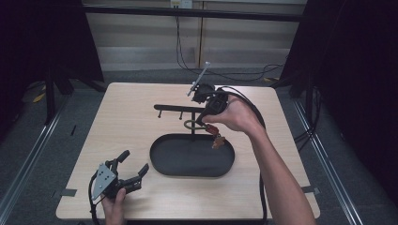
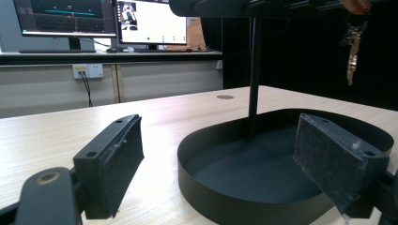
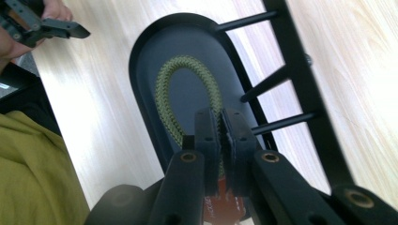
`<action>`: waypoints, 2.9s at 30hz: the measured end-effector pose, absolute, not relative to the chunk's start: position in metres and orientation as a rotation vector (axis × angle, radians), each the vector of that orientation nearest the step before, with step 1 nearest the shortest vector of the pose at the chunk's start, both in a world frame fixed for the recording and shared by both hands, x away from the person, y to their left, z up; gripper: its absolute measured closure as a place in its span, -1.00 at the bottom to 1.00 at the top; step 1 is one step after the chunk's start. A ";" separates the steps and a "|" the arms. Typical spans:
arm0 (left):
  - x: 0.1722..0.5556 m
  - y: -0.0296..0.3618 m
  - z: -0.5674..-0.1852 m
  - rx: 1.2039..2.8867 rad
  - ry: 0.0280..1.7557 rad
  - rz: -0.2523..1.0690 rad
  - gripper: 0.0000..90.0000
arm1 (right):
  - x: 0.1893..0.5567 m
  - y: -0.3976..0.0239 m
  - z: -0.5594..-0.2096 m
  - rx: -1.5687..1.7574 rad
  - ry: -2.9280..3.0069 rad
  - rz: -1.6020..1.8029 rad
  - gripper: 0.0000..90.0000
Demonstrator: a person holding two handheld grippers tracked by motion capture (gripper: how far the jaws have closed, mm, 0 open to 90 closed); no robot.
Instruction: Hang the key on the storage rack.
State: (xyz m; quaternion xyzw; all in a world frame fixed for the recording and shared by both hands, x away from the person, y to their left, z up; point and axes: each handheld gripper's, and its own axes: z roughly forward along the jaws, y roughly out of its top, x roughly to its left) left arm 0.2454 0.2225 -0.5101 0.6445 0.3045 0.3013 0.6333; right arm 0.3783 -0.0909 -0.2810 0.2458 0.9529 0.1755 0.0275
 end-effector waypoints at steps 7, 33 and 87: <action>0.245 0.223 -0.510 1.476 0.694 0.693 -0.65 | 0.391 -0.097 -0.279 0.778 2.921 0.494 0.91; 0.246 0.223 -0.510 1.473 0.691 0.690 -0.65 | 0.400 -0.101 -0.287 0.819 2.885 0.544 0.88; 0.246 0.223 -0.510 1.486 0.687 0.693 -0.65 | 0.340 -0.149 -0.314 0.862 2.663 1.039 0.36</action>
